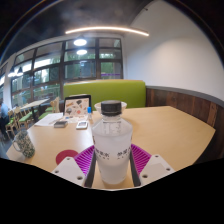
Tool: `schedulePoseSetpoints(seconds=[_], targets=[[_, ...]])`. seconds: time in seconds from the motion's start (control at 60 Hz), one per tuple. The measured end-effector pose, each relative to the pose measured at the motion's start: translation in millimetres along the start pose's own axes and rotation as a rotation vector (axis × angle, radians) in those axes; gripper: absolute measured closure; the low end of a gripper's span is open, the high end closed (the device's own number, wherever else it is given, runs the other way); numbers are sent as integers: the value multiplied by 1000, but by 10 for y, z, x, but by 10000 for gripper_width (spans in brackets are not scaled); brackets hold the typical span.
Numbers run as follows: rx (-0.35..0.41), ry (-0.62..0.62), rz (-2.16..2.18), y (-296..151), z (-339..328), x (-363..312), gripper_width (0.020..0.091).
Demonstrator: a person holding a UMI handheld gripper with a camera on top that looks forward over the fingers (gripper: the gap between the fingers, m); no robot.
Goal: Pour water
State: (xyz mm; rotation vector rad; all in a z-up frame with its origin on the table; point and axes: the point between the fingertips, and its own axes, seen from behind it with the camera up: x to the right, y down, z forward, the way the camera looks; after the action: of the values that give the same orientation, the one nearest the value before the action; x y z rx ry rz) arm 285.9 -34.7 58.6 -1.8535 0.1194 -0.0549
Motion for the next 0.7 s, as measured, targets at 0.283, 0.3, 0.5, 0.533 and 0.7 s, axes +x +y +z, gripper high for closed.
schedulePoseSetpoints(seconds=[0.283, 0.3, 0.5, 0.533, 0.7], targets=[[34, 37, -7, -40, 59, 9, 689], [33, 45, -8, -43, 55, 18, 689], [47, 173, -354, -342, -117, -204, 688], [57, 193, -434, -455, -166, -315, 688], [137, 236, -858, -1016, -350, -1134, 690]])
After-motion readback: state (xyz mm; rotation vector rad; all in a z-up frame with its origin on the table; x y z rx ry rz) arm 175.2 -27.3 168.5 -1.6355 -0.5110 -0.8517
